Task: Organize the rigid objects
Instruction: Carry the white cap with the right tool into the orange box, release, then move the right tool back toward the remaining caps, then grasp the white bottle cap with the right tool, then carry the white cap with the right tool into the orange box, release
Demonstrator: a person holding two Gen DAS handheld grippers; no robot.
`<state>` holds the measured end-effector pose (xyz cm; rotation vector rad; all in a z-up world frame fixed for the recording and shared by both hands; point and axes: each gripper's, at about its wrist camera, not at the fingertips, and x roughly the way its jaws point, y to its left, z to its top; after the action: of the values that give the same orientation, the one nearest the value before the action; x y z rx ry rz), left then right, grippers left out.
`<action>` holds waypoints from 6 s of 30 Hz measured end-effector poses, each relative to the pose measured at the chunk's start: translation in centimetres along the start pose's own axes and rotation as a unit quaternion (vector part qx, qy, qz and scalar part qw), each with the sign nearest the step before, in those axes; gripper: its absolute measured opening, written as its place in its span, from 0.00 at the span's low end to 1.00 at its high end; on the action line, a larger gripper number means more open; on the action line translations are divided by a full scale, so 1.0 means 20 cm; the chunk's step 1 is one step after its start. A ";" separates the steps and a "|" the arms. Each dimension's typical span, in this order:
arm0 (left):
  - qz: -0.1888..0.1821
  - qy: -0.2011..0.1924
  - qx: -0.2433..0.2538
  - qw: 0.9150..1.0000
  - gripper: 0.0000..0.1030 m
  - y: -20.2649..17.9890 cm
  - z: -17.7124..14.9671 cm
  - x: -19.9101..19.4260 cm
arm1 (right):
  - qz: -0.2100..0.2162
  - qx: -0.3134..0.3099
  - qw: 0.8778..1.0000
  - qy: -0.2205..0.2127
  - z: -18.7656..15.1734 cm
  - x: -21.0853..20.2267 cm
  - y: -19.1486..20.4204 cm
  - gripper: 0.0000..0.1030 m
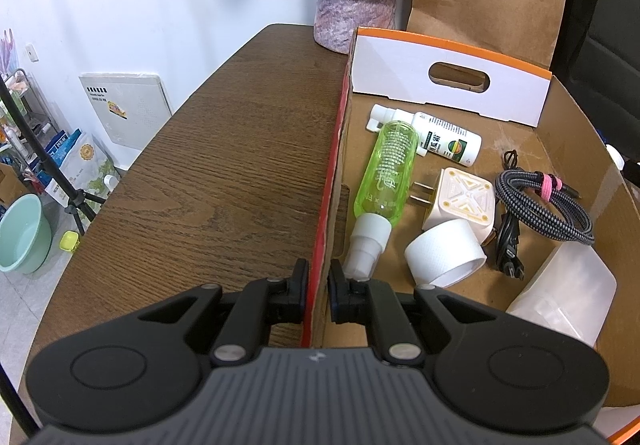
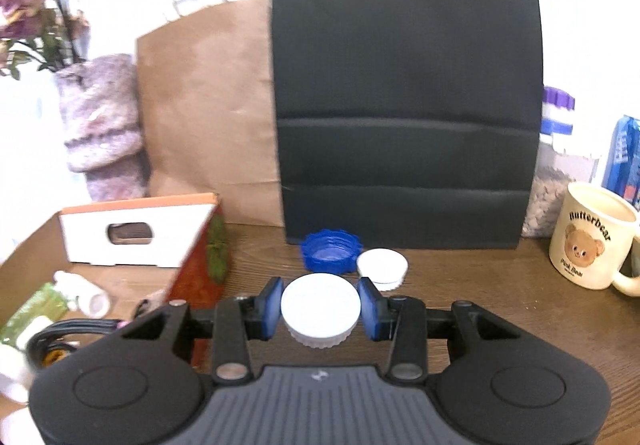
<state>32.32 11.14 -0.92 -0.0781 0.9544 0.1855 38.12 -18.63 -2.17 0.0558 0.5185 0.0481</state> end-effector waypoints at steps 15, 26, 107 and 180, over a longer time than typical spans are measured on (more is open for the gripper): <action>-0.010 0.005 -0.013 1.000 0.11 0.02 0.01 0.01 | 0.062 -0.046 0.996 -0.042 0.00 -0.38 0.28 0.38; -0.007 0.004 -0.013 1.000 0.11 0.02 0.01 0.00 | 0.115 -0.085 0.989 -0.030 -0.06 -0.44 0.58 0.38; -0.001 0.000 -0.005 1.000 0.11 0.01 -0.01 0.00 | -0.091 -0.037 0.994 0.051 0.04 0.20 -0.20 1.00; 0.002 -0.003 -0.002 1.000 0.11 0.01 0.00 -0.01 | 0.081 -0.066 0.992 -0.071 0.01 -0.48 0.39 0.38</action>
<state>32.27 11.24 -0.79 -0.0789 0.9486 0.1918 29.62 -11.35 3.31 -0.0273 0.3667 0.2348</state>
